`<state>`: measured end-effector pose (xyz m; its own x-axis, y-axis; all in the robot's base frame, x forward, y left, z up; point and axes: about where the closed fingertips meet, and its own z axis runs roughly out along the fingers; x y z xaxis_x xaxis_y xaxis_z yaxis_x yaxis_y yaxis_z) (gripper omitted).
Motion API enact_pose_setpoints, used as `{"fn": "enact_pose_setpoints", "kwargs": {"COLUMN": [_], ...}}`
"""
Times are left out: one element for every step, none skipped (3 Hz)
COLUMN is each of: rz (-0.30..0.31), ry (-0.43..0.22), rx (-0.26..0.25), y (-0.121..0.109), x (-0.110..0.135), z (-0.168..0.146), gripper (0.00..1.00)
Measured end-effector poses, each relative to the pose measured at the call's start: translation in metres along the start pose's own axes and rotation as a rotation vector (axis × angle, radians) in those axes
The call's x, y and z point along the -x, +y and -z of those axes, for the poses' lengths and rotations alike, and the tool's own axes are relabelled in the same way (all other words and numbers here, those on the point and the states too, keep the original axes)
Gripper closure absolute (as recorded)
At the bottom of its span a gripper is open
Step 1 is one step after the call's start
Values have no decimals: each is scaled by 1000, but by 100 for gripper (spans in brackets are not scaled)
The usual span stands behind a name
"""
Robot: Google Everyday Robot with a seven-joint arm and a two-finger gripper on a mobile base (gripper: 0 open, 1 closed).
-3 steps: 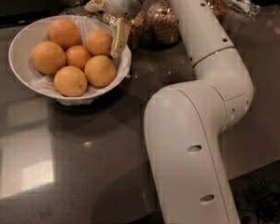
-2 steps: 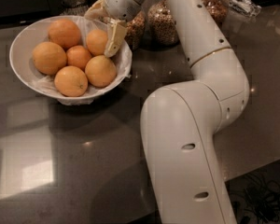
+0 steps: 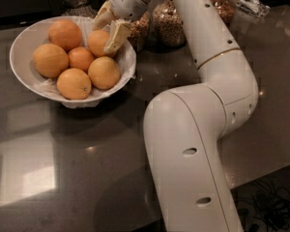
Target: Pick orange from white bowl
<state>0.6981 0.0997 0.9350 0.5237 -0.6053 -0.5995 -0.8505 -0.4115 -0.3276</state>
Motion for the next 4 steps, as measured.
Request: {"fn": "enact_pose_setpoints", "kwargs": {"rz": [1, -13, -15, -15], "ry": [-2, -12, -14, -14], "rx": [3, 9, 9, 9], "y": [-1, 0, 0, 0], "x": [-2, -12, -12, -12], "z": [-3, -8, -8, -8], "gripper": [30, 8, 10, 34]}}
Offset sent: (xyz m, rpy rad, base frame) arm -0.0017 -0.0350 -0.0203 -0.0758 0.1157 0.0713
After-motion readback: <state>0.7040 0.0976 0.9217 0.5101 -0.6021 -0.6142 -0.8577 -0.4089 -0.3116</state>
